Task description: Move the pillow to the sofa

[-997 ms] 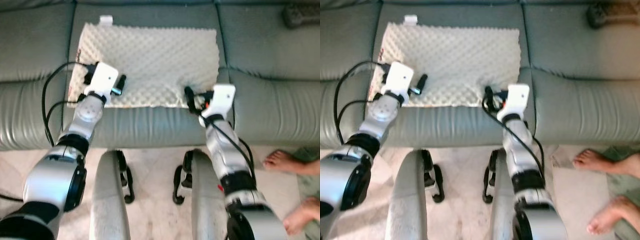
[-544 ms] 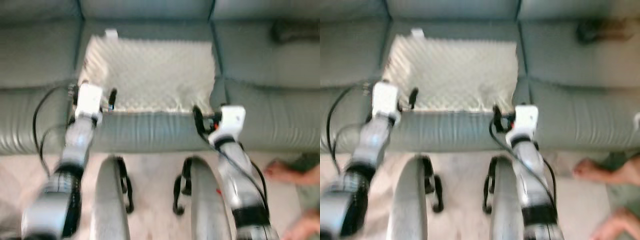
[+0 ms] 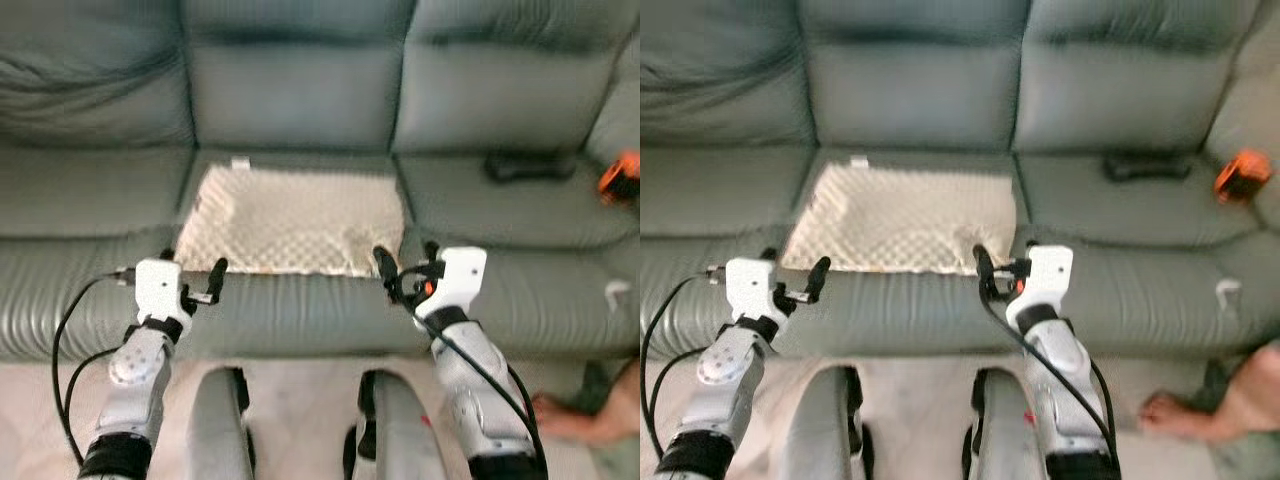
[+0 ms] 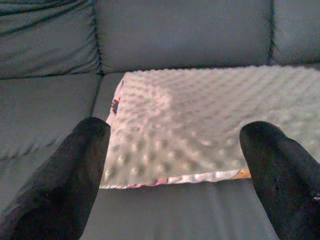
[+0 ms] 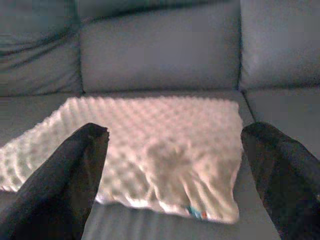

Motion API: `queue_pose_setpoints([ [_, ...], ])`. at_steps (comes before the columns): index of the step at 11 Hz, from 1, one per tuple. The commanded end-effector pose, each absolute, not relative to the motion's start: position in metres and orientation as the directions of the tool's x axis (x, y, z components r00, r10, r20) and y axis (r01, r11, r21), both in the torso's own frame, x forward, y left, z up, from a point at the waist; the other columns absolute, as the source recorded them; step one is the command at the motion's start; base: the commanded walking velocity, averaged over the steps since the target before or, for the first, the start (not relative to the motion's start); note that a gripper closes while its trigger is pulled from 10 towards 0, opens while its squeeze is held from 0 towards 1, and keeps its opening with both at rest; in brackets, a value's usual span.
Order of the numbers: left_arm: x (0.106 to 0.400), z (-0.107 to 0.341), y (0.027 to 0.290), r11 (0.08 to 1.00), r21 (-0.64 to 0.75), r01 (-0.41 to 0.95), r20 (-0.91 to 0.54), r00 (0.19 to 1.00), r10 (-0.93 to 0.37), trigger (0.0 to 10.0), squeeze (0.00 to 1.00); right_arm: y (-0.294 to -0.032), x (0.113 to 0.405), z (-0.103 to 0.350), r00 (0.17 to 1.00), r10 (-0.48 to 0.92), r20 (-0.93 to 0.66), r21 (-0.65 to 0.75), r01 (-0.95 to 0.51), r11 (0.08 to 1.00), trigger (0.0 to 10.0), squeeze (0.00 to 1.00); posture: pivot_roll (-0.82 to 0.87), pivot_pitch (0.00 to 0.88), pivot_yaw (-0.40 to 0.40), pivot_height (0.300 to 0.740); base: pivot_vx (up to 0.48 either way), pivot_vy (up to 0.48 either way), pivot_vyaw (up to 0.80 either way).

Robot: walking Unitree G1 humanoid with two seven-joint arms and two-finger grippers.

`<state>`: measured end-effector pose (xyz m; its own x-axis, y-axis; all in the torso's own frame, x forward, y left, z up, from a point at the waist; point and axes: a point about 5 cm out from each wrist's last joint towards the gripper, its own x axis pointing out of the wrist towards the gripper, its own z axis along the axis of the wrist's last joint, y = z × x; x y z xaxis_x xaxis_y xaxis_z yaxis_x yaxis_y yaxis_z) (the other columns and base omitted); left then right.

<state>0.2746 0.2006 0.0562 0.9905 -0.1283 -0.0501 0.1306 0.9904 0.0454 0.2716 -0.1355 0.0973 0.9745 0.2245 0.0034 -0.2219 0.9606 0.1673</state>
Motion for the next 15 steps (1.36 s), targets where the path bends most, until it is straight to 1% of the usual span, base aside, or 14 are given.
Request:
queue_pose_setpoints([
  [1, 0.278, 0.063, 0.191, 0.988, 0.024, 0.150, -0.037, 0.988, -0.149, 10.0, 0.00, -0.133, 0.275, 0.100, 0.971, 0.239, -0.008, 0.163, -0.235, 0.958, 10.0, 0.00, 0.00, 0.019, -0.071, 0.645, 0.000, 0.000, 0.00],
  [3, 0.283, 0.067, 0.180, 0.987, -0.017, 0.158, -0.048, 0.986, -0.158, 10.0, 0.00, -0.132, 0.275, 0.102, 0.967, 0.255, -0.005, 0.149, -0.252, 0.956, 10.0, 0.00, -0.03, 0.024, -0.059, 0.680, 0.000, 0.000, 0.00],
  [4, 0.284, 0.066, 0.176, 0.984, -0.018, 0.177, -0.053, 0.983, -0.178, 10.0, 0.00, -0.135, 0.276, 0.104, 0.970, 0.243, 0.002, 0.152, -0.241, 0.959, 10.0, 0.00, -0.04, 0.027, -0.053, 0.695, 0.000, 0.000, 0.00],
  [5, 0.287, 0.067, 0.171, 0.980, -0.016, 0.201, -0.059, 0.978, -0.201, 10.0, 0.00, -0.140, 0.279, 0.107, 0.976, 0.216, 0.011, 0.147, -0.215, 0.966, 10.0, 0.00, -0.06, 0.027, -0.045, 0.720, 0.000, 0.000, 0.00],
  [6, 0.292, 0.071, 0.172, 0.980, -0.018, 0.196, -0.057, 0.979, -0.197, 10.0, 0.00, -0.142, 0.282, 0.109, 0.977, 0.211, 0.015, 0.142, -0.211, 0.967, 10.0, 0.00, -0.06, 0.031, -0.042, 0.740, 0.000, 0.000, 0.00],
  [11, 0.295, 0.073, 0.177, 0.986, -0.021, 0.168, -0.064, 0.983, -0.169, 10.0, 0.00, -0.142, 0.294, 0.114, 0.980, 0.199, 0.012, 0.126, -0.199, 0.972, 10.0, 0.00, -0.05, 0.040, -0.042, 0.740, 0.000, 0.000, 0.00],
  [13, 0.295, 0.073, 0.177, 0.985, -0.035, 0.167, -0.072, 0.983, -0.169, 10.0, 0.00, -0.132, 0.289, 0.114, 0.966, 0.256, 0.028, 0.107, -0.257, 0.960, 10.0, 0.00, -0.05, 0.043, -0.040, 0.740, 0.000, 0.000, 0.77],
  [15, 0.297, 0.073, 0.176, 0.984, -0.036, 0.174, -0.076, 0.981, -0.176, 10.0, 0.00, -0.128, 0.289, 0.114, 0.963, 0.267, 0.037, 0.121, -0.269, 0.955, 10.0, 0.00, -0.06, 0.040, -0.036, 0.740, 0.000, 0.407, 0.77],
])
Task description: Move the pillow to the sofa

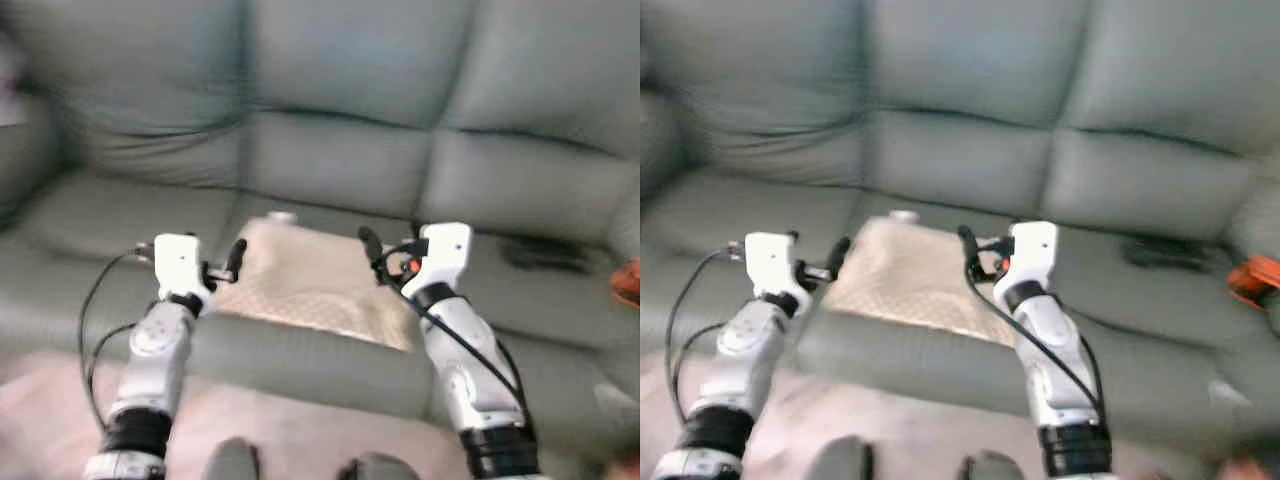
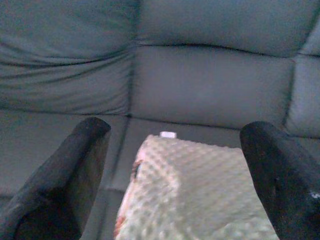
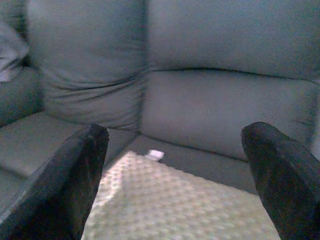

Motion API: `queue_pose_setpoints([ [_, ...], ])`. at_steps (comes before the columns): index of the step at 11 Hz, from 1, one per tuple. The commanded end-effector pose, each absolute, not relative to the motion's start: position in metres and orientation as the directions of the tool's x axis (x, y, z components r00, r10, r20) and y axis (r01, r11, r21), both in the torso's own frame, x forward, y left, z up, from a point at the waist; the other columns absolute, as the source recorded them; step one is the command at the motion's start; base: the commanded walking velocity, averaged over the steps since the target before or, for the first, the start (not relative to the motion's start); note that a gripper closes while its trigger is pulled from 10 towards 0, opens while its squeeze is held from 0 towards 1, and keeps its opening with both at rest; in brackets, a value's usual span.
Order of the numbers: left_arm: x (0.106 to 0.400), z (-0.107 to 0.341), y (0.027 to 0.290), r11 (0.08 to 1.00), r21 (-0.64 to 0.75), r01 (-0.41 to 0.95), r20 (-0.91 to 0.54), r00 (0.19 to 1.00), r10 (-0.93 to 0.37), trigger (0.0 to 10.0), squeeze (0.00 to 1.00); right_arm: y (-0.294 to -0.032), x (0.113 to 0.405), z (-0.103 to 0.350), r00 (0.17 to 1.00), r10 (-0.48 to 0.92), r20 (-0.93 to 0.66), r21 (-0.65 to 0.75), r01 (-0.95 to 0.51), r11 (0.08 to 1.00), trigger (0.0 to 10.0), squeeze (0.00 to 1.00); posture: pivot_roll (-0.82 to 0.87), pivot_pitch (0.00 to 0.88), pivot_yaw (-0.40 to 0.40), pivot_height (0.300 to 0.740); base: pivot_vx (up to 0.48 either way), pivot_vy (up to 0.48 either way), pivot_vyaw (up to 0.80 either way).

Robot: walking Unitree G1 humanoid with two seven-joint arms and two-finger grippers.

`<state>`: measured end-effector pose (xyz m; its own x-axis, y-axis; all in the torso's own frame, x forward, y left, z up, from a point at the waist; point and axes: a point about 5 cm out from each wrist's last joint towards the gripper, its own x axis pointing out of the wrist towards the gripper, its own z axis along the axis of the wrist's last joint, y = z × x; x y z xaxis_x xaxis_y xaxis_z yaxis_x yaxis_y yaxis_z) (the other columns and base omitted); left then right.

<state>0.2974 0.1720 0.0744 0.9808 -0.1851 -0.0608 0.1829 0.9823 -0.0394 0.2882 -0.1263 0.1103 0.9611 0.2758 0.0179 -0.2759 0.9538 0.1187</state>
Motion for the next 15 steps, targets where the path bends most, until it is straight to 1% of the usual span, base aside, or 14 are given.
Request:
queue_pose_setpoints([
  [1, 0.2984, 0.0733, 0.1753, 0.984, -0.027, 0.177, -0.077, 0.981, -0.179, 10.0, 0.00, -0.1282, 0.2894, 0.1146, 0.963, 0.267, 0.039, 0.117, -0.270, 0.956, 10.0, 0.00, -0.06, 0.038, -0.035, 0.740, 0.000, 0.480, 0.77],
  [4, 0.2987, 0.0729, 0.1759, 0.984, -0.024, 0.175, -0.078, 0.981, -0.176, 10.0, 0.00, -0.1312, 0.2895, 0.1142, 0.964, 0.261, 0.043, 0.120, -0.264, 0.957, 10.0, 0.00, -0.06, 0.038, -0.035, 0.740, 0.000, 0.480, 0.77],
  [6, 0.2977, 0.0718, 0.1740, 0.984, -0.019, 0.179, -0.078, 0.981, -0.180, 10.0, 0.00, -0.1273, 0.2899, 0.1168, 0.958, 0.280, 0.064, 0.145, -0.286, 0.947, 10.0, 0.00, -0.05, 0.043, -0.033, 0.740, 0.000, 0.480, 0.77],
  [10, 0.2977, 0.0708, 0.1727, 0.984, -0.013, 0.178, -0.080, 0.981, -0.179, 10.0, 0.00, -0.1261, 0.2884, 0.1170, 0.954, 0.290, 0.072, 0.150, -0.298, 0.943, 10.0, 0.00, -0.05, 0.046, -0.032, 0.740, 0.000, 0.480, 0.77],
  [15, 0.2989, 0.0690, 0.1713, 0.986, 0.032, 0.162, -0.090, 0.983, -0.159, 10.0, 0.00, -0.1262, 0.2895, 0.1192, 0.952, 0.293, 0.087, 0.151, -0.303, 0.941, 10.0, 0.00, -0.05, 0.050, -0.033, 0.740, 0.000, 0.480, 0.77],
])
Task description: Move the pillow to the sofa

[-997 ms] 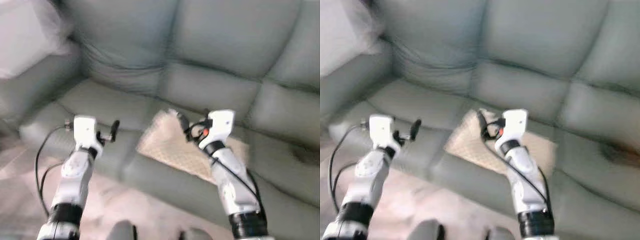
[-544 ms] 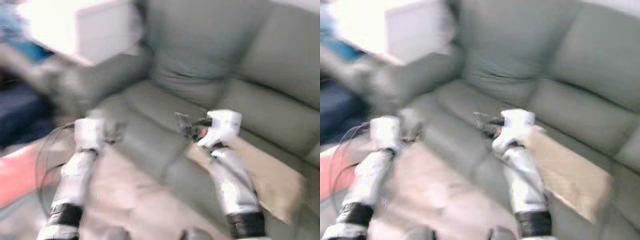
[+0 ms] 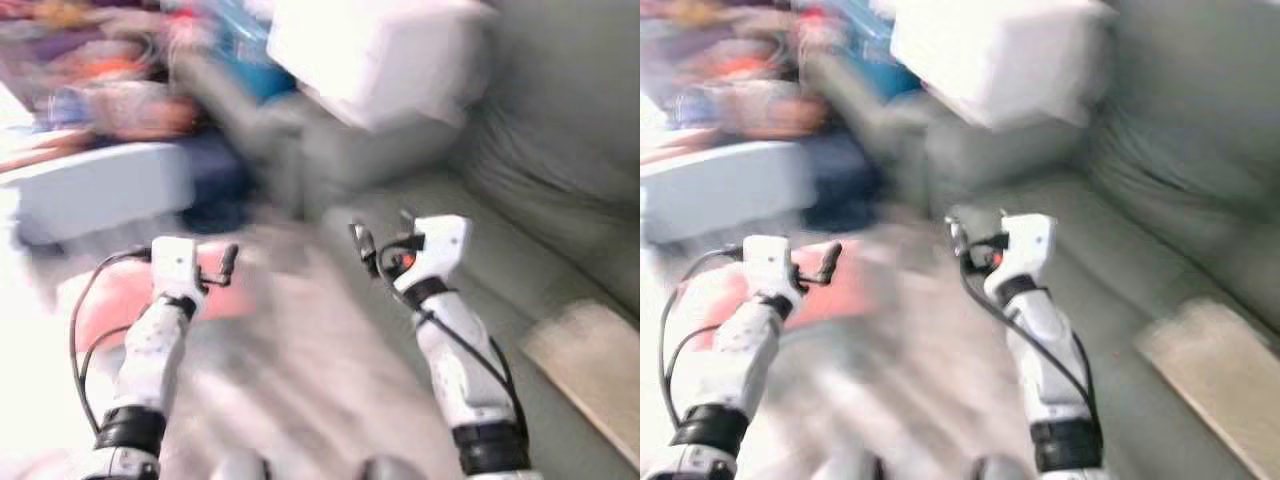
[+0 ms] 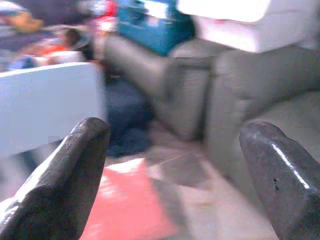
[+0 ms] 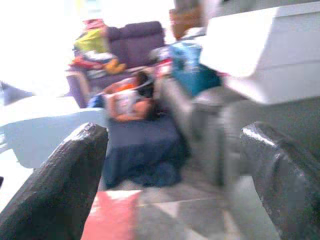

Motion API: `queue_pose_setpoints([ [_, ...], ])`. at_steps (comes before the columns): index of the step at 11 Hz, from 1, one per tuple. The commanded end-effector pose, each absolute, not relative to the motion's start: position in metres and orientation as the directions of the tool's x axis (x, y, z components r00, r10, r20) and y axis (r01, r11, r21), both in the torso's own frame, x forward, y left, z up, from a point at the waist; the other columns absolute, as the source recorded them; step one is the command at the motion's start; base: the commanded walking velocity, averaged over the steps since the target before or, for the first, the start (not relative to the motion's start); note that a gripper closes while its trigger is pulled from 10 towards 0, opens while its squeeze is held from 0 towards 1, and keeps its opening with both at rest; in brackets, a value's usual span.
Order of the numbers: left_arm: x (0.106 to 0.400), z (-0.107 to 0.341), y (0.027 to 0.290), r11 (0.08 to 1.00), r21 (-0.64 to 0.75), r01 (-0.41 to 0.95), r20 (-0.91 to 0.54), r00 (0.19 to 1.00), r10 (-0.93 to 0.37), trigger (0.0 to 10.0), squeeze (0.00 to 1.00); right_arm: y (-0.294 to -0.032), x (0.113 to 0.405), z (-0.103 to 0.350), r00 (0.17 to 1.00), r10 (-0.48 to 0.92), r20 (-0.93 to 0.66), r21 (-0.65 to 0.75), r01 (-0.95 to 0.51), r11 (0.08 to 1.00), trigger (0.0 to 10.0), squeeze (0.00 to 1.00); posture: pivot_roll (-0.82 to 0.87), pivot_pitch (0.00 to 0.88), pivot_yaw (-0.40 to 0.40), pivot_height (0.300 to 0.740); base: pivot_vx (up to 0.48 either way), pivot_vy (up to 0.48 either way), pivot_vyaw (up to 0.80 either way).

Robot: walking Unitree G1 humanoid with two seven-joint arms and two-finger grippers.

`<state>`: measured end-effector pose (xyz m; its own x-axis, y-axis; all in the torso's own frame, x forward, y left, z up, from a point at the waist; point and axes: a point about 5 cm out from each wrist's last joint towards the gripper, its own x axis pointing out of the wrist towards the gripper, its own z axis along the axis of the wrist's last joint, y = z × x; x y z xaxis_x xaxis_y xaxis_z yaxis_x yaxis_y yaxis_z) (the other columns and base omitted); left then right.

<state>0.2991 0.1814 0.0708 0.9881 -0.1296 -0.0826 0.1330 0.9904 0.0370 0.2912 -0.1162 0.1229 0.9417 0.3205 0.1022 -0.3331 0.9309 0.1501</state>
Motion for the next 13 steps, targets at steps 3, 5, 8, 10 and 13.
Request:
queue_pose_setpoints([
  [3, 0.2991, 0.0714, 0.1723, 0.988, 0.058, 0.146, -0.065, 0.988, -0.142, 10.0, 0.00, -0.1258, 0.2891, 0.1187, 0.952, 0.294, 0.089, 0.156, -0.305, 0.940, 10.0, 0.00, -0.05, 0.053, -0.032, 0.740, 0.000, 0.000, 0.77],
  [5, 0.2997, 0.0716, 0.1752, 0.990, 0.068, 0.122, -0.057, 0.991, -0.118, 10.0, 0.00, -0.1251, 0.2905, 0.1193, 0.950, 0.299, 0.092, 0.155, -0.310, 0.938, 10.0, 0.00, -0.04, 0.053, -0.032, 0.740, 0.000, 0.000, 0.77],
  [8, 0.2995, 0.0707, 0.1784, 0.987, 0.133, 0.089, -0.059, 0.995, -0.082, 10.0, 0.00, -0.1249, 0.2900, 0.1190, 0.950, 0.299, 0.094, 0.158, -0.311, 0.937, 10.0, 0.00, -0.04, 0.052, -0.030, 0.740, 0.000, 0.000, 0.77],
  [10, 0.2996, 0.0694, 0.1796, 0.986, 0.135, 0.096, -0.070, 0.994, -0.087, 10.0, 0.00, -0.1244, 0.2895, 0.1187, 0.951, 0.295, 0.095, 0.163, -0.307, 0.938, 10.0, 0.00, -0.04, 0.057, -0.029, 0.740, 0.000, 0.000, 0.59],
  [13, 0.2985, 0.0691, 0.1818, 0.985, 0.145, 0.090, -0.068, 0.994, -0.081, 10.0, 0.00, -0.1248, 0.2887, 0.1164, 0.955, 0.285, 0.088, 0.172, -0.296, 0.939, 10.0, 0.00, -0.04, 0.063, -0.029, 0.740, 0.000, 0.000, 0.00],
])
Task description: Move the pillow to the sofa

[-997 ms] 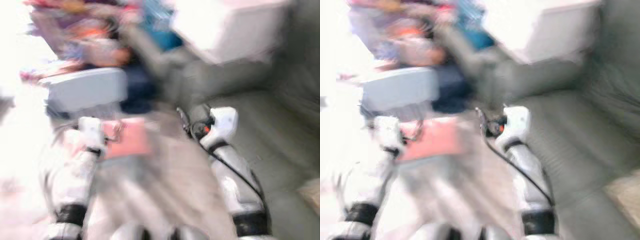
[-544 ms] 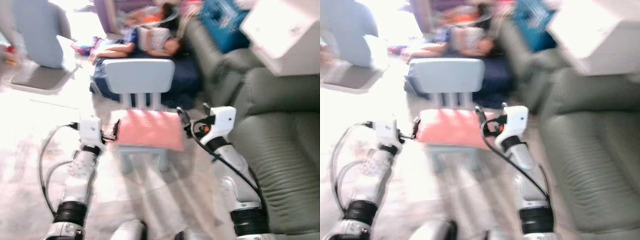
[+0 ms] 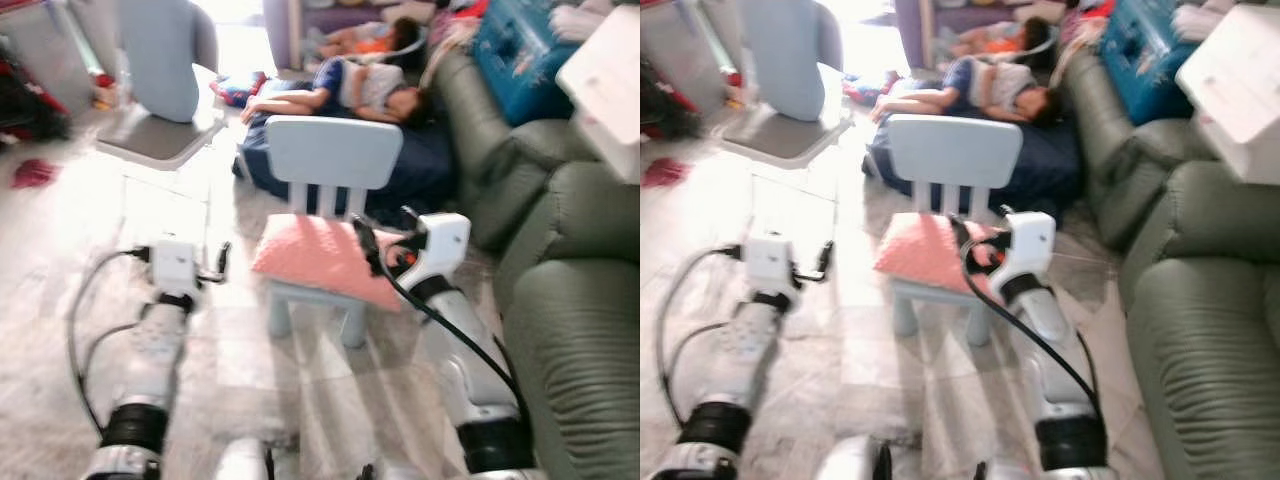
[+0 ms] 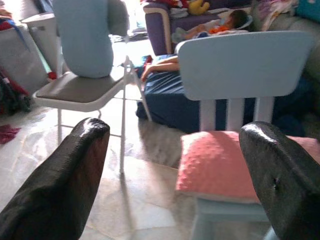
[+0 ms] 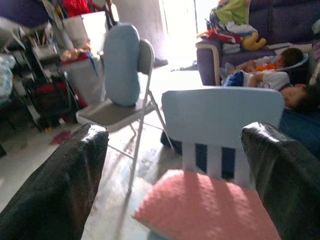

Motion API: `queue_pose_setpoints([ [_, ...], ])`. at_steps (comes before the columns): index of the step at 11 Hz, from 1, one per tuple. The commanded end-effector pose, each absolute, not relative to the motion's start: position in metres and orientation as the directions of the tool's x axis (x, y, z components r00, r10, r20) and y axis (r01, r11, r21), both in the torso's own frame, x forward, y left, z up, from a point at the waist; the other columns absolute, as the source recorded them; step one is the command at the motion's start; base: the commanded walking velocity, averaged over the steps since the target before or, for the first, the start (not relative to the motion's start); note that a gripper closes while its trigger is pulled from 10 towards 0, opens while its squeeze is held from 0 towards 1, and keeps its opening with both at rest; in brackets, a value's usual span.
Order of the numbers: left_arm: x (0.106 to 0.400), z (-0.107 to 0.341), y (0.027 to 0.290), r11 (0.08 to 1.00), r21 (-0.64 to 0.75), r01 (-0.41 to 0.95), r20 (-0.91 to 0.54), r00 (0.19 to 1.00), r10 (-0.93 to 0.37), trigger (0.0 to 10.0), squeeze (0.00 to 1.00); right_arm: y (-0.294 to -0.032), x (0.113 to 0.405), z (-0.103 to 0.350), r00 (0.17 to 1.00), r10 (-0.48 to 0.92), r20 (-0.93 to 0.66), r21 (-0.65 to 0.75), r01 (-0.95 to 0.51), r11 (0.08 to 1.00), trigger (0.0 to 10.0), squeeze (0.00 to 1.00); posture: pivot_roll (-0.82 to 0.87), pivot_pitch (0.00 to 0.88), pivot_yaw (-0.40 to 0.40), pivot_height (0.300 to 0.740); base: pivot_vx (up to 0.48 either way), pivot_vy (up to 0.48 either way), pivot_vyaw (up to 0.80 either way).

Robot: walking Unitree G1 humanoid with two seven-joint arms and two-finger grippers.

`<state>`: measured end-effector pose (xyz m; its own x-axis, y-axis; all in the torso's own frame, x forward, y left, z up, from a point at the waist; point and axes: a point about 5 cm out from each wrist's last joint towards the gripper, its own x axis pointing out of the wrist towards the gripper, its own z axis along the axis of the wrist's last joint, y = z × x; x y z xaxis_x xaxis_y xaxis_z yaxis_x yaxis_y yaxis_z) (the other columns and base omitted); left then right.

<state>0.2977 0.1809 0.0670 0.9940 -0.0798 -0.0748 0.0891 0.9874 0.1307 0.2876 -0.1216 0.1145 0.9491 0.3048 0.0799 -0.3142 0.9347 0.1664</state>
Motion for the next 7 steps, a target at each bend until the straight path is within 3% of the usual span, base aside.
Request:
queue_pose_setpoints([
  [1, 0.2980, 0.0690, 0.1823, 0.985, 0.149, 0.088, -0.066, 0.995, -0.079, 10.0, 0.00, -0.1243, 0.2883, 0.1167, 0.954, 0.288, 0.088, 0.172, -0.299, 0.939, 10.0, 0.00, -0.04, 0.075, -0.031, 0.740, 0.000, 0.000, 0.00],
  [2, 0.2971, 0.0684, 0.1829, 0.986, 0.145, 0.086, -0.065, 0.995, -0.077, 10.0, 0.00, -0.1238, 0.2880, 0.1170, 0.953, 0.290, 0.088, 0.171, -0.302, 0.938, 10.0, 0.00, -0.04, 0.078, -0.032, 0.740, 0.000, 0.000, 0.00],
  [5, 0.2935, 0.0664, 0.1813, 0.987, 0.135, 0.089, -0.069, 0.994, -0.080, 10.0, 0.00, -0.1240, 0.2872, 0.1163, 0.952, 0.293, 0.083, 0.172, -0.304, 0.937, 10.0, 0.00, -0.04, 0.088, -0.037, 0.740, 0.285, 0.000, 0.00],
  [7, 0.2928, 0.0666, 0.1806, 0.987, 0.130, 0.090, -0.066, 0.994, -0.082, 10.0, 0.00, -0.1239, 0.2869, 0.1165, 0.951, 0.297, 0.083, 0.172, -0.307, 0.936, 10.0, 0.00, -0.04, 0.091, -0.039, 0.740, 0.354, 0.323, 0.00],
])
